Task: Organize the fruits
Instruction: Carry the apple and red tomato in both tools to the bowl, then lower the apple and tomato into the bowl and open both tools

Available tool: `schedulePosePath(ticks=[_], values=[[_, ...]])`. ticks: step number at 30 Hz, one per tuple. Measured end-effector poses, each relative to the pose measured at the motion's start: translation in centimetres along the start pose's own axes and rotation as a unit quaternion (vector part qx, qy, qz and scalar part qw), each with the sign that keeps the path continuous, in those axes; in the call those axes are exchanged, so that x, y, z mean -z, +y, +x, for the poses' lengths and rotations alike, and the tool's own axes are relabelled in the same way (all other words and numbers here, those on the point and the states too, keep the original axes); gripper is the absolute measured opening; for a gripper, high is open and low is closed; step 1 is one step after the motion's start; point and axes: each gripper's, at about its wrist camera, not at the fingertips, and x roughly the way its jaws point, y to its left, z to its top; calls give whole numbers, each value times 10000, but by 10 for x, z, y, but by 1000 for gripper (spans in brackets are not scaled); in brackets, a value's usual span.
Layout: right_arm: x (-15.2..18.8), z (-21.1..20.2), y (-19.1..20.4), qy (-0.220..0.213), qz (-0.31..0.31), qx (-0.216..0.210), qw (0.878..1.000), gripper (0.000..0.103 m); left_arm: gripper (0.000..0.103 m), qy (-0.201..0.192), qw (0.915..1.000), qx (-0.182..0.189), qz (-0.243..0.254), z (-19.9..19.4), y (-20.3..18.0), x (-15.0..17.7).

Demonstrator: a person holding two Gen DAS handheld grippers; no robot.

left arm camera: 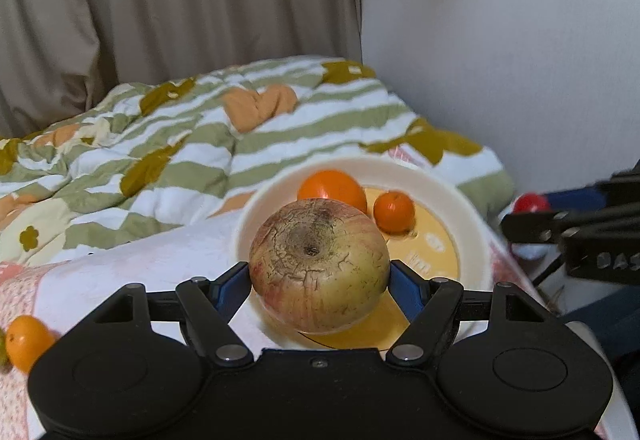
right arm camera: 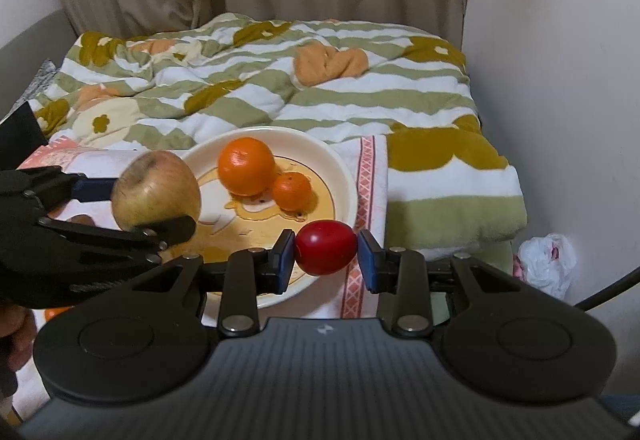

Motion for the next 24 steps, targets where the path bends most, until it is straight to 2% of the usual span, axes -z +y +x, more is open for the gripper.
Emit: schedulePosePath(ticks=[6,10,11,12,14,18,24], values=[[-2,12,-2,71,26,111,9999,49,78,85,9996,-54,274,20,-3,-2],[-4,15,-1,100,33,139,9998,49,79,277,9995,53,137,32,2,-4],[-5,15,-1,96,45,147,9998,49,81,217,9997,90,72,31,4,-5],[-7,15,-1,92,58,153,9998,49,92,104,9998,148,40,27,5,-7],[-9,14,-2,78,90,160,9998,49,103,-111,9997,183,68,19,6,-13],[-15,10,-5,21,191,154,9997,49,103,18,9998,156,152,13,6,-18],[-23,6,-2,13,48,94,9999,49,103,19,9999,85,-114,-9,21,-15]])
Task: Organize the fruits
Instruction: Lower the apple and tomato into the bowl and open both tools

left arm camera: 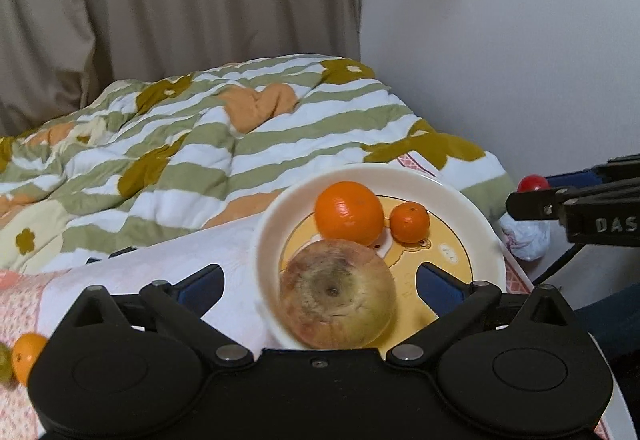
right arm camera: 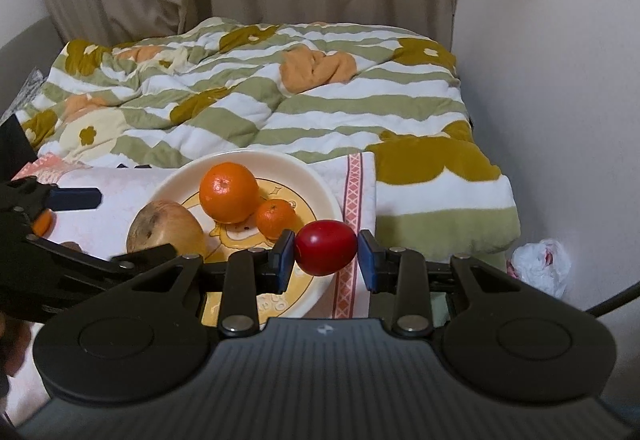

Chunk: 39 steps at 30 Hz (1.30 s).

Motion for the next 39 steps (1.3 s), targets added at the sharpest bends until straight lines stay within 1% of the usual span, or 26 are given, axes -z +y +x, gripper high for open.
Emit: schedulePosePath(ticks=[4,8,12,16,22,23,24,25,26,27,28,30,35,39], values=[[-1,6,10,94,-209,-205,9995,49,103,-9,9998,-131,-140,-15,9,3],[4,19,28,212,-580,-414,9972,49,103,0,9993,-254,-283,-29,19,8],[13,36,44,356,-880,-617,9936,49,103,64,9980,-282,-559,-39,31,14],[22,49,55,496,-1117,-724,9899,49,103,87,9964,-298,-793,-46,40,19],[29,54,61,530,-1254,-795,9875,50,103,80,9958,-385,-828,-52,42,23],[29,54,60,512,-1242,-790,9878,52,103,82,9958,-397,-819,-52,42,23],[30,52,60,478,-1242,-789,9880,64,103,76,9959,-410,-803,-54,41,24],[30,51,60,444,-1257,-769,9881,73,103,69,9960,-421,-791,-55,40,24],[31,47,60,380,-1274,-712,9886,89,103,58,9961,-430,-774,-56,40,25],[31,44,60,295,-1290,-650,9891,99,103,51,9961,-434,-760,-57,39,25],[31,40,59,200,-1306,-601,9894,103,103,44,9962,-443,-743,-59,39,25],[31,32,57,110,-1309,-549,9898,103,103,31,9962,-475,-724,-62,38,26],[30,16,54,56,-1235,-494,9911,103,103,-44,9961,-527,-712,-74,36,28],[31,-2,54,-3,-1192,-328,9923,103,103,-143,9961,-557,-677,-89,31,29]])
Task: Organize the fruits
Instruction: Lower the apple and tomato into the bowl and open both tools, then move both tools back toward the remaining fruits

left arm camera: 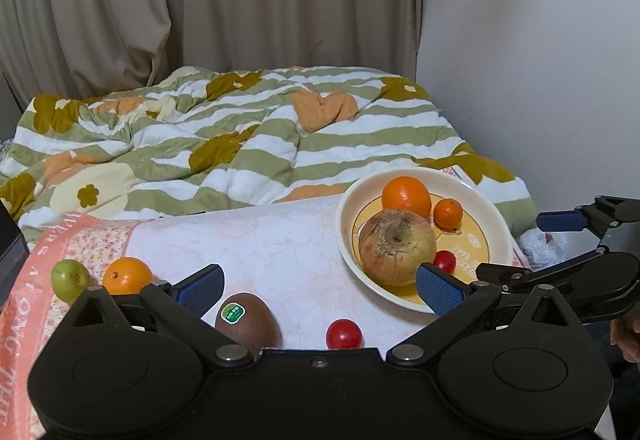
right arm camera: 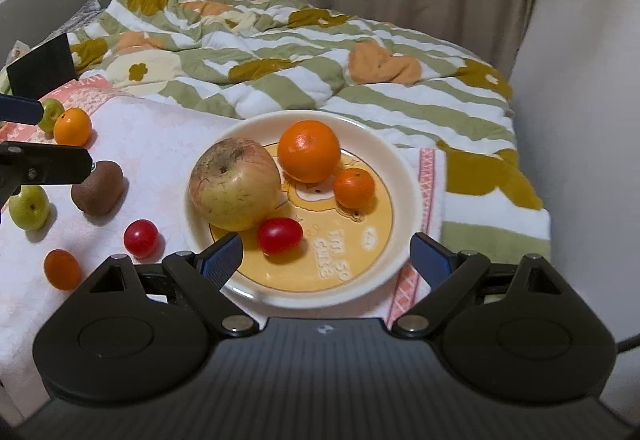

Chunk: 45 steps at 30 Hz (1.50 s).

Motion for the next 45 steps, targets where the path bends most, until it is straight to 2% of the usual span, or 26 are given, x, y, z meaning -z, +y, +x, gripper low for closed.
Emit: schedulePosePath(ticks=[11,16,24,29,34,45], values=[[0,-65,1,-279,339,45,9990,103,103,-398,9990,-129,-140,-56,2,9],[-1,-87,5,-340,423,35,9985,103,103,-460,9980,-347,-249,-78,11,18],[0,-115,27,-429,521,35,9977,103,103,-517,9958,-684,-316,-111,47,40],[4,-127,50,-479,495,52,9976,103,103,-545,9950,-749,-363,-123,76,52],[7,-136,80,-474,634,163,9967,103,103,-581,9962,-557,-326,-132,106,58],[22,-128,143,-358,1334,639,9884,103,103,-429,9986,298,60,-114,165,73]])
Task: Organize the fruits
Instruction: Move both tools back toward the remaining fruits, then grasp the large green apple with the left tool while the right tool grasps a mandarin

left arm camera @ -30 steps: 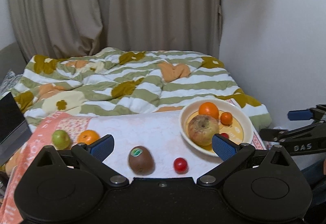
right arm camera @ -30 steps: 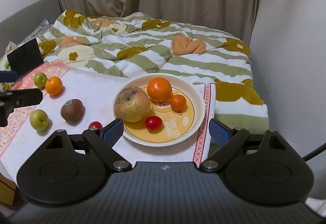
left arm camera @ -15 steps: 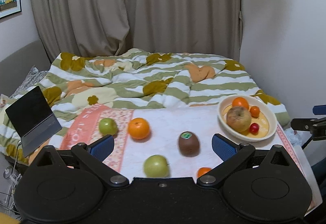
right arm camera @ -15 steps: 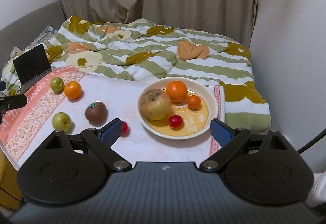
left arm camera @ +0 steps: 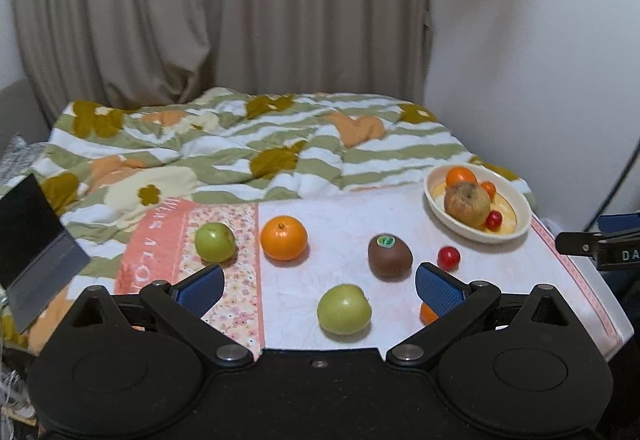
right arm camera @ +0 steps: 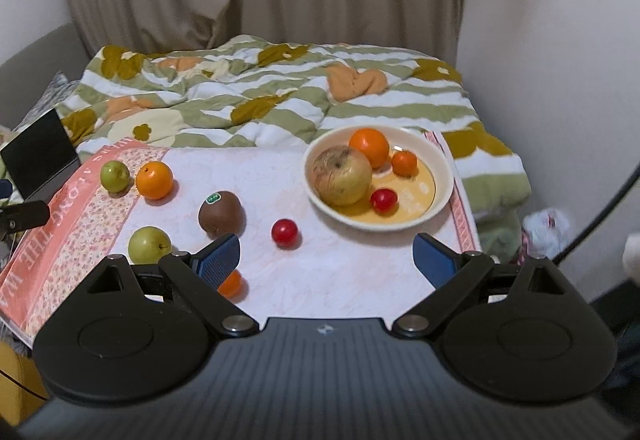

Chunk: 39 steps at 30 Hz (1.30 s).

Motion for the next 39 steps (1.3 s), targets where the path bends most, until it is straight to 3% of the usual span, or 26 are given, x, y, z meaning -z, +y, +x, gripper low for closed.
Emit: schedulePosePath(ticks=[11,20,27,32,36,39], values=[[39,34,39,-48,50,69,10000,103,103,29,9923,729,1003,49,26,26],[57,68,65,181,-293,-59,9994,103,102,274,9822,1049,1536,100,21,31],[58,94,70,364,-502,-236,9978,102,80,661,9724,1352,1785,135,9,37],[57,108,73,496,-583,-375,9964,97,75,811,9692,1453,1816,146,4,40],[56,116,78,564,-621,-482,9953,87,61,949,9667,1578,1776,152,2,41],[55,121,78,624,-606,-549,9947,81,61,932,9670,1554,1788,151,1,41]])
